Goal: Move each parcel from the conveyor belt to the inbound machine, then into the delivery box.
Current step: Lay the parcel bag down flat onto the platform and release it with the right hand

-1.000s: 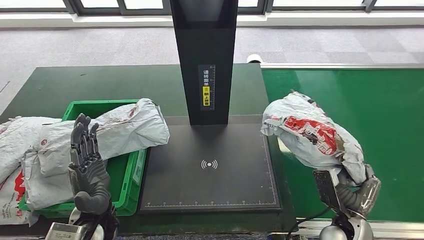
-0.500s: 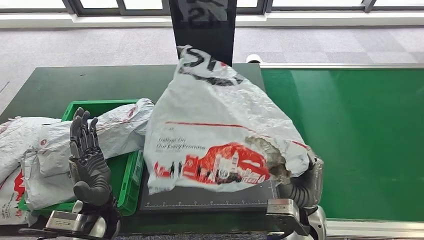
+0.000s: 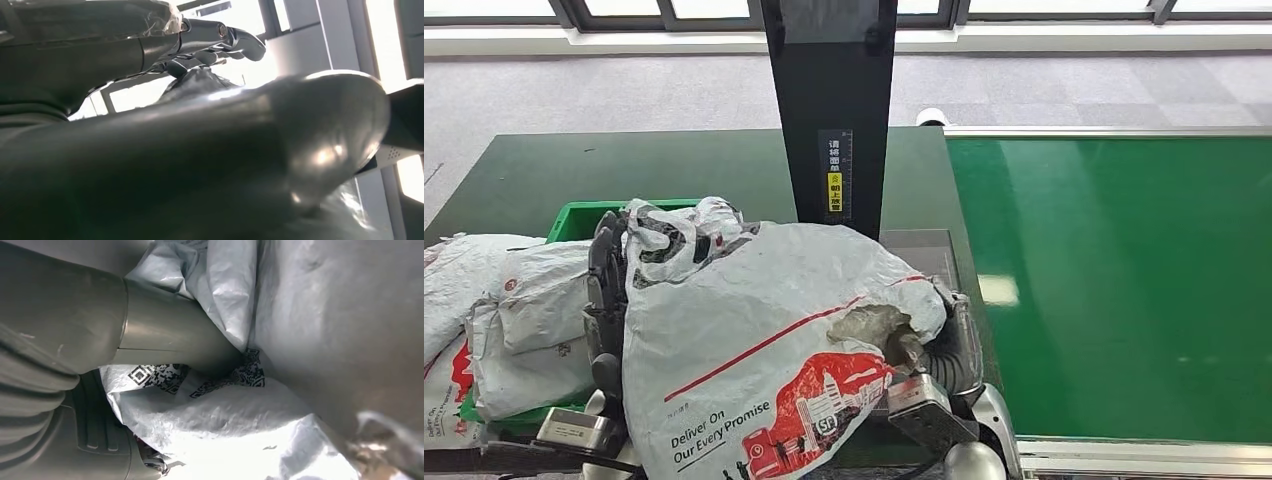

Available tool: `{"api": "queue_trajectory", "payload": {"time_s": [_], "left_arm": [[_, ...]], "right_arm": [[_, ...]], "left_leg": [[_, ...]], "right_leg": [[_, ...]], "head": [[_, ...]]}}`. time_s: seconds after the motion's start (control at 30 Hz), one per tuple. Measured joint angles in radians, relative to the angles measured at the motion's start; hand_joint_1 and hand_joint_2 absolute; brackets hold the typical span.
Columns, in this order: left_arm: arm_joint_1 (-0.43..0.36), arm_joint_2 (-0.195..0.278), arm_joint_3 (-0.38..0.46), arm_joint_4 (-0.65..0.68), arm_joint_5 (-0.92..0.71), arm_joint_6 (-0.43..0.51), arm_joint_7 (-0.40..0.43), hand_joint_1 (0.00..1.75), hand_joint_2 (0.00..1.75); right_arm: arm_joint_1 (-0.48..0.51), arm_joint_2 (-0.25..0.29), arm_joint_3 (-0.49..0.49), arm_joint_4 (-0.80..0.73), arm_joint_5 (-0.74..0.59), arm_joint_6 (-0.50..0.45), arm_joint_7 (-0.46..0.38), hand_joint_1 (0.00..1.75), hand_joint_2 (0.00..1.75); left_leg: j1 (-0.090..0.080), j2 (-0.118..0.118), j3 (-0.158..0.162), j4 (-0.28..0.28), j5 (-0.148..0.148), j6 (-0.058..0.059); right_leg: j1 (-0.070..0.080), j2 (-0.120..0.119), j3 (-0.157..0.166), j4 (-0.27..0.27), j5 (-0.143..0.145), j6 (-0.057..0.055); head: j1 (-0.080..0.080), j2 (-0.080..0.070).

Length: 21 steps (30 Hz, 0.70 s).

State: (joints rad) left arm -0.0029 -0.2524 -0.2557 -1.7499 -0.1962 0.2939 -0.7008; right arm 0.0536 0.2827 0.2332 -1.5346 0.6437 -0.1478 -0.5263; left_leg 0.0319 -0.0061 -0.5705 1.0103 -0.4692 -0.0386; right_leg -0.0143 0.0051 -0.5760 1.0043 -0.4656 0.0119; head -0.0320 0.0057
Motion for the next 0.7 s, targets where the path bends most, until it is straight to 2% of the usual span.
{"api": "queue_trajectory", "payload": {"time_s": [0.13, 0.23, 0.5, 0.7], "left_arm": [[-0.016, -0.01, -0.009, 0.023, 0.0, -0.01, 0.0, 0.0, 0.0], [-0.02, -0.015, -0.01, 0.034, 0.0, -0.012, 0.0, 0.0, 0.0], [-0.014, -0.022, -0.01, 0.037, -0.017, -0.014, 0.0, 0.0, 0.0], [-0.007, -0.027, -0.01, 0.034, -0.03, -0.031, 0.0, 0.0, 0.0]], "right_arm": [[-0.005, 0.0, 0.001, 0.077, 0.018, 0.061, 0.11, 1.75, 1.75], [-0.011, 0.0, 0.001, 0.129, 0.046, 0.064, 0.15, 1.75, 1.75], [-0.037, -0.01, -0.023, 0.222, 0.315, -0.08, 0.401, 1.75, 1.75], [-0.037, -0.021, -0.066, 0.24, 0.439, -0.116, 0.483, 1.75, 1.75]], "left_leg": [[0.0, 0.0, 0.0, 0.0, 0.0, 0.0], [0.0, 0.0, 0.0, 0.0, 0.0, 0.0], [0.0, 0.0, 0.0, 0.0, 0.0, 0.0], [0.0, 0.0, 0.0, 0.0, 0.0, 0.0]], "right_leg": [[0.0, 0.0, 0.0, 0.0, 0.0, 0.0], [0.0, 0.0, 0.0, 0.0, 0.0, 0.0], [0.0, 0.0, -0.001, 0.0, 0.0, 0.0], [0.0, 0.0, 0.0, 0.0, 0.0, 0.0]], "head": [[0.0, 0.0], [0.0, 0.0], [0.0, 0.0], [0.0, 0.0]]}}
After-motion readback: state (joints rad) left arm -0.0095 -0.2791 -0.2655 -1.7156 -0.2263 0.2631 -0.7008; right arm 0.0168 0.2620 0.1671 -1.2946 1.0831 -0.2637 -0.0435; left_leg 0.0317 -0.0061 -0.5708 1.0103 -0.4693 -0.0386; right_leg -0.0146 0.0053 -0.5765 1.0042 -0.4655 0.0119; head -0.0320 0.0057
